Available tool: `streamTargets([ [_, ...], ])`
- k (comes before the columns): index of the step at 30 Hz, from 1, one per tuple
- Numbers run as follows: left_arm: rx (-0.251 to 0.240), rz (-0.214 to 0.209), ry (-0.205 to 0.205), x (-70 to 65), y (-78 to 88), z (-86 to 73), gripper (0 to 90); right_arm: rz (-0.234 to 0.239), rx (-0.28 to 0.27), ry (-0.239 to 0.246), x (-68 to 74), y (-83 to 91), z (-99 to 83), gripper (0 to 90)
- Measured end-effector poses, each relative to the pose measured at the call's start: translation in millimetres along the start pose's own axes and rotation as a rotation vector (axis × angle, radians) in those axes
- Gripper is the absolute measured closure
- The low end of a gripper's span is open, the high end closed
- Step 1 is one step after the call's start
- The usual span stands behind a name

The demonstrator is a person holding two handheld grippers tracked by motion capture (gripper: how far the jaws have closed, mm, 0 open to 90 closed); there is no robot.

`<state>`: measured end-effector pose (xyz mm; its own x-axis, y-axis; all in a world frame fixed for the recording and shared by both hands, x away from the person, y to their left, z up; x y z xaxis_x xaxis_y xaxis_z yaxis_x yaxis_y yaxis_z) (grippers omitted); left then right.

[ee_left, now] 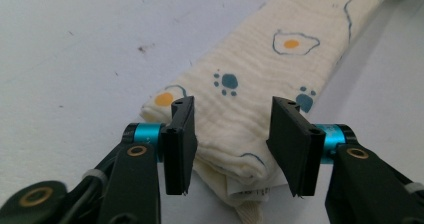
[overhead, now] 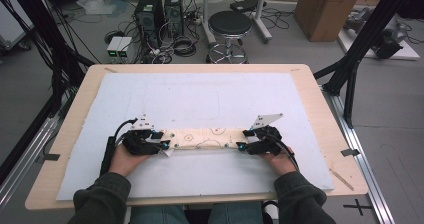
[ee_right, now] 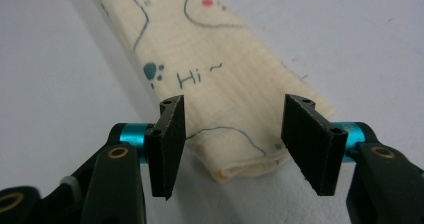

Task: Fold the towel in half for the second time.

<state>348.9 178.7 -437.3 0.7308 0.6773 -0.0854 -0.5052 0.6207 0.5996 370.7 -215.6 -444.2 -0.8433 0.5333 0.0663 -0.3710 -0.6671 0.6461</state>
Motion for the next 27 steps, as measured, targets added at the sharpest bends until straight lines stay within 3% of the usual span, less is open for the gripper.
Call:
streamTargets([
  [4,-0.034,0.010,0.041,8.5,0.7,5.6,46.9,0.003,-0.057,-0.066,-13.2,10.9,8.3,42.4],
  [6,-0.054,0.018,0.073,13.9,-1.0,6.1,45.5,-0.018,-0.055,-0.094,-21.4,11.4,10.7,43.5],
  [10,-0.043,0.052,0.113,22.7,-5.7,4.1,44.7,-0.027,-0.031,-0.154,-34.5,5.5,10.5,47.5],
  [14,-0.003,0.056,0.134,26.9,-12.7,4.4,47.4,-0.015,0.016,-0.171,-40.2,-6.2,7.3,52.4],
  [20,0.089,0.038,0.128,28.4,-24.8,3.6,55.1,0.016,0.050,-0.171,-39.9,-15.5,6.1,65.3],
  [27,0.089,0.020,0.104,26.2,-24.0,4.4,75.8,0.057,0.055,-0.156,-39.2,-17.9,6.3,78.1],
])
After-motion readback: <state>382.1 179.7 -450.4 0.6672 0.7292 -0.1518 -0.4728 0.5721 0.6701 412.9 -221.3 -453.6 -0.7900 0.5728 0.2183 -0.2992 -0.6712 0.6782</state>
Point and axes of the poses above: each handheld gripper's, and its own axes: y roughly backward along the jaws, z roughly out of its top, x roughly to its left, the point moved 2 cm from there along -y, roughly forward along the jaws
